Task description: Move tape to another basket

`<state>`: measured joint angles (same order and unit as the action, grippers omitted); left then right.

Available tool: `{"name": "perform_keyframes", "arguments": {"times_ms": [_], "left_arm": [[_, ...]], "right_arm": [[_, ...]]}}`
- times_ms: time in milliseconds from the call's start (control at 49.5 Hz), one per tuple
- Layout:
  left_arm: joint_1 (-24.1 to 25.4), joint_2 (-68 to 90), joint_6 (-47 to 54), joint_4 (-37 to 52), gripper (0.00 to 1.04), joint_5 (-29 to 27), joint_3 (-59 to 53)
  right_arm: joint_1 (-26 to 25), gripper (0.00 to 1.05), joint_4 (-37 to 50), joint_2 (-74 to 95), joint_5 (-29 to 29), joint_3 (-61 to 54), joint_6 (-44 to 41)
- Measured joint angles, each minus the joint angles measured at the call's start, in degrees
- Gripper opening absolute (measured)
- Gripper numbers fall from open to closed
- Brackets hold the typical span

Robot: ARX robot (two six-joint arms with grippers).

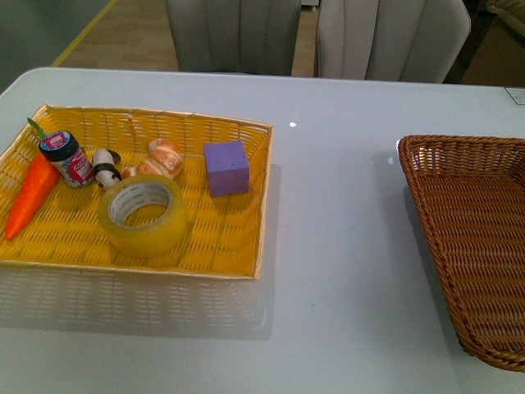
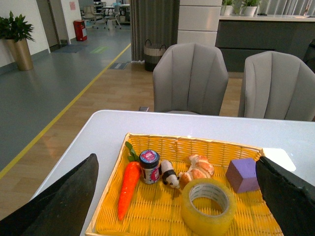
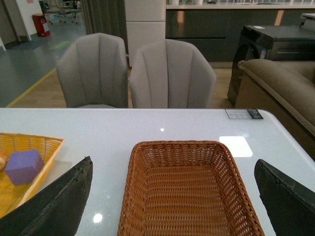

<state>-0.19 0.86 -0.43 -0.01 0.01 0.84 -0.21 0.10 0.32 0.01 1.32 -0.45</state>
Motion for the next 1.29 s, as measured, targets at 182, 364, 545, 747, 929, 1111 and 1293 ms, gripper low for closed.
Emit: {"name": "perform_keyframes", "arguments": {"times_ms": [182, 364, 545, 747, 929, 1111, 1293], "left_arm": [[0.0, 0.0, 0.0, 0.0, 0.96, -0.02, 0.0], [0.0, 0.0, 0.0, 0.0, 0.96, -0.02, 0.0], [0.0, 0.0, 0.0, 0.0, 0.96, 0.0, 0.0], [0.0, 0.0, 0.0, 0.0, 0.96, -0.02, 0.0], [0.0, 0.0, 0.0, 0.0, 0.96, -0.02, 0.0], [0.0, 0.0, 0.0, 0.0, 0.96, -0.02, 0.0], [0.0, 0.0, 0.0, 0.0, 0.96, 0.0, 0.0]], "right_arm": [[0.0, 0.96, 0.0, 0.0, 0.0, 0.0, 0.0], [0.0, 0.96, 0.0, 0.02, 0.0, 0.0, 0.0], [0.0, 0.96, 0.0, 0.0, 0.0, 0.0, 0.0], [0.0, 0.96, 0.0, 0.02, 0.0, 0.0, 0.0], [0.0, 0.96, 0.0, 0.02, 0.0, 0.0, 0.0], [-3.89, 0.96, -14.93, 9.84, -5.38, 6.01, 1.9], [-15.43, 0.96, -10.6, 29.07, -12.7, 9.57, -1.53]]}}
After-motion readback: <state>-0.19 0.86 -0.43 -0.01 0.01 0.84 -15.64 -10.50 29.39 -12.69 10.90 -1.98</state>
